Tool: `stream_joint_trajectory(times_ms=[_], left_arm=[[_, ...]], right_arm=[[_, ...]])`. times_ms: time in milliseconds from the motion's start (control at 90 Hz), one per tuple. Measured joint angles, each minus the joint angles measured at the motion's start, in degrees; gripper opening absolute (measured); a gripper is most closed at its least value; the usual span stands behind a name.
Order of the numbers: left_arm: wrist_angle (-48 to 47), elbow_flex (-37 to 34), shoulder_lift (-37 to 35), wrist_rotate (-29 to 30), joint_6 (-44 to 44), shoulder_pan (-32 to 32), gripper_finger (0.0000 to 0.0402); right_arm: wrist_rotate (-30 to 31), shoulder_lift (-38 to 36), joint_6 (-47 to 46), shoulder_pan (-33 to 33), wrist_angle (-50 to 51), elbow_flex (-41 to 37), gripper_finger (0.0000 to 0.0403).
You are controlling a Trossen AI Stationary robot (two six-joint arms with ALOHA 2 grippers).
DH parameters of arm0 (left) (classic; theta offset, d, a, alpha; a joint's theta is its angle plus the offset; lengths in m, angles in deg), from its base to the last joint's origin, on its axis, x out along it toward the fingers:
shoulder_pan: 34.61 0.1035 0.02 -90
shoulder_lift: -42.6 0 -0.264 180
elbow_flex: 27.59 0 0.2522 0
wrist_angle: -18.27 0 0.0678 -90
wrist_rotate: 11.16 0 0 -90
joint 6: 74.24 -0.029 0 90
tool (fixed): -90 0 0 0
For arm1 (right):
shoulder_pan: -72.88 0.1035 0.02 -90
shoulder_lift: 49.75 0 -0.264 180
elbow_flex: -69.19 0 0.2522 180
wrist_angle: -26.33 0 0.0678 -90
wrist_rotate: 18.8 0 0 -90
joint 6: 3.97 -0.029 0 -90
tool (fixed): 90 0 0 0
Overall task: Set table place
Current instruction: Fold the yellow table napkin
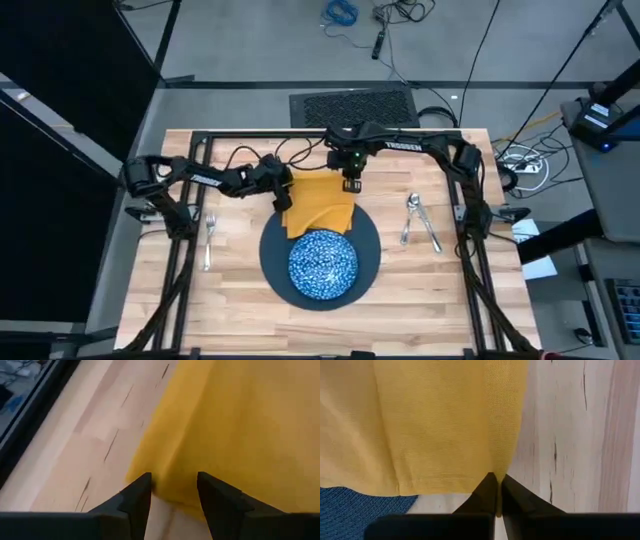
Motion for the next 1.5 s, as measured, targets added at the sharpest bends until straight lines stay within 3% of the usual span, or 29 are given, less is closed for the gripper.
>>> stream_joint_trajectory(times_ms=[433,811,989,1089,1500], left_arm=[[0.91,0.02,-0.01,0.07,0.00,0.02,0.0139],[1.31,0.02,2.82,-0.33,-0.02,0.02,0.0066],[1.93,0.02,3.38,2.63,-0.11,0.02,0.0011],[3.22,0.02,3.39,4.41,-0.11,-0.14,0.0003],[3.45,0.02,-6.41,6.00,-0.55,-2.25,0.0000]], right_arm=[[0.00,0.00,0.00,0.00,-0.75,0.00,0.0000],[0.00,0.02,-0.63,0.02,-0.70,-0.02,0.0000],[-0.02,0.02,-0.72,0.00,-0.78,-0.02,0.0000],[-0.02,0.02,-1.05,0.02,-0.72,-0.04,0.0000],[0.67,-2.26,0.85,0.52,-0.84,-0.09,0.0000]])
